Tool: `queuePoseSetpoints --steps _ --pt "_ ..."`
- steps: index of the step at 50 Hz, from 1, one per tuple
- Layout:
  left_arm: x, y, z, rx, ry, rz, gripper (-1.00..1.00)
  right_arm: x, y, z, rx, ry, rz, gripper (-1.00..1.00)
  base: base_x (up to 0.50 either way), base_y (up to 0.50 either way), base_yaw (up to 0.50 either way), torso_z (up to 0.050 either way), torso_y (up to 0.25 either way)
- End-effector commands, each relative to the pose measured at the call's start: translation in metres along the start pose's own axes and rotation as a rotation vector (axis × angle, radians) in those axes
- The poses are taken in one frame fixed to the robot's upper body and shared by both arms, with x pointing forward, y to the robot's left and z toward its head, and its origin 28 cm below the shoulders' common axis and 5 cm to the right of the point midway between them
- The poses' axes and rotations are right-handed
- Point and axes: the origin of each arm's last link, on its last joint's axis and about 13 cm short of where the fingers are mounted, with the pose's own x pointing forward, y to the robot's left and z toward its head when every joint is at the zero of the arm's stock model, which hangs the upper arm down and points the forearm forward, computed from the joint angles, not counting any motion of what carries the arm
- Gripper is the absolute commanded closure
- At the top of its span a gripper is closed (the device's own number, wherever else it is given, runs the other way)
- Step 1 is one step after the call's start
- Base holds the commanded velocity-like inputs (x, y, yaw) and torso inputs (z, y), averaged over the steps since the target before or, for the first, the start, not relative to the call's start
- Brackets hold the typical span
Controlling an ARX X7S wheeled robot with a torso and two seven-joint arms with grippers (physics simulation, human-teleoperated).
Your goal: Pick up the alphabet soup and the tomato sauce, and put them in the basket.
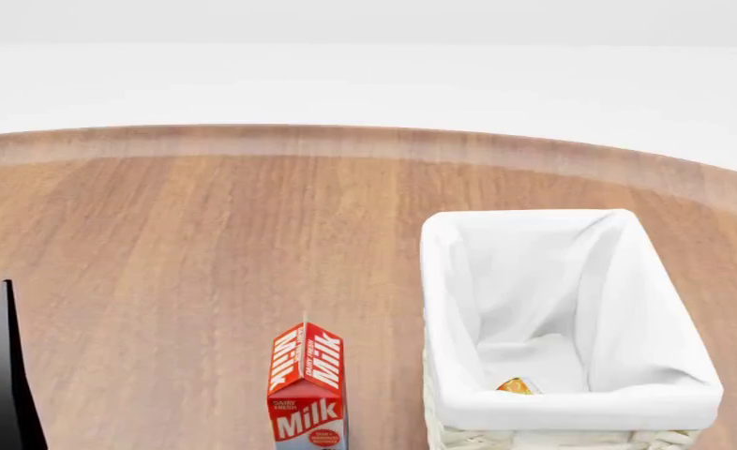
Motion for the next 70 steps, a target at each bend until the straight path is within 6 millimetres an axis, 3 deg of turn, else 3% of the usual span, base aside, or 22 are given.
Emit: queuePoseSetpoints --steps 1,2,3,9,16,23,42,49,57,60,70 --pt "0.0 0.0 0.0 -0.001 0.001 -0.001 -1.0 0.003 0.0 -0.002 0.002 0.001 0.002 -1.0 0.0 0.0 0.0 0.0 0.0" --pt "0.0 0.0 0.0 -0.001 0.001 -0.001 -1.0 0.002 0.001 -0.002 0.0 -0.002 0.002 -1.0 0.0 0.0 0.0 0.0 0.0" --pt "0.001 0.0 0.0 0.0 0.0 -0.001 -1.0 0.001 0.001 -0.002 -0.002 -0.01 0.001 1.0 0.0 0.0 0.0 0.0 0.0" --pt "0.001 0.0 0.0 -0.001 0.0 -0.002 -1.0 -0.005 -0.005 0.007 -0.016 -0.065 -0.022 1.0 0.0 0.0 0.0 0.0 0.0" --pt "0.0 -0.001 0.0 -0.002 0.003 -0.001 -1.0 -0.014 -0.024 0.031 0.02 -0.167 -0.083 1.0 0.0 0.0 0.0 0.0 0.0" --pt "0.001 -0.001 0.0 0.002 0.004 -0.002 -1.0 -0.036 -0.048 0.067 0.076 -0.297 -0.155 1.0 0.0 0.0 0.0 0.0 0.0" --pt "0.001 -0.002 0.0 -0.006 0.002 -0.004 -1.0 -0.087 -0.076 0.124 0.103 -0.537 -0.248 1.0 0.0 0.0 0.0 0.001 0.0" --pt "0.003 -0.001 0.0 -0.005 -0.001 -0.006 -1.0 -0.113 -0.088 0.158 0.114 -0.655 -0.292 1.0 0.0 0.0 0.0 0.0 0.0" --pt "0.002 -0.001 0.0 -0.006 0.001 -0.008 -1.0 -0.125 -0.103 0.188 0.135 -0.733 -0.346 1.0 0.0 0.0 0.0 0.0 0.0" --pt "0.002 -0.002 0.0 -0.008 0.005 -0.011 -1.0 -0.12 -0.106 0.193 0.136 -0.752 -0.356 1.0 0.0 0.0 0.0 0.0 0.0" --pt "0.002 -0.002 0.0 -0.008 0.007 -0.012 -1.0 -0.113 -0.136 0.238 0.139 -0.793 -0.465 1.0 0.0 0.0 0.0 0.0 0.0"
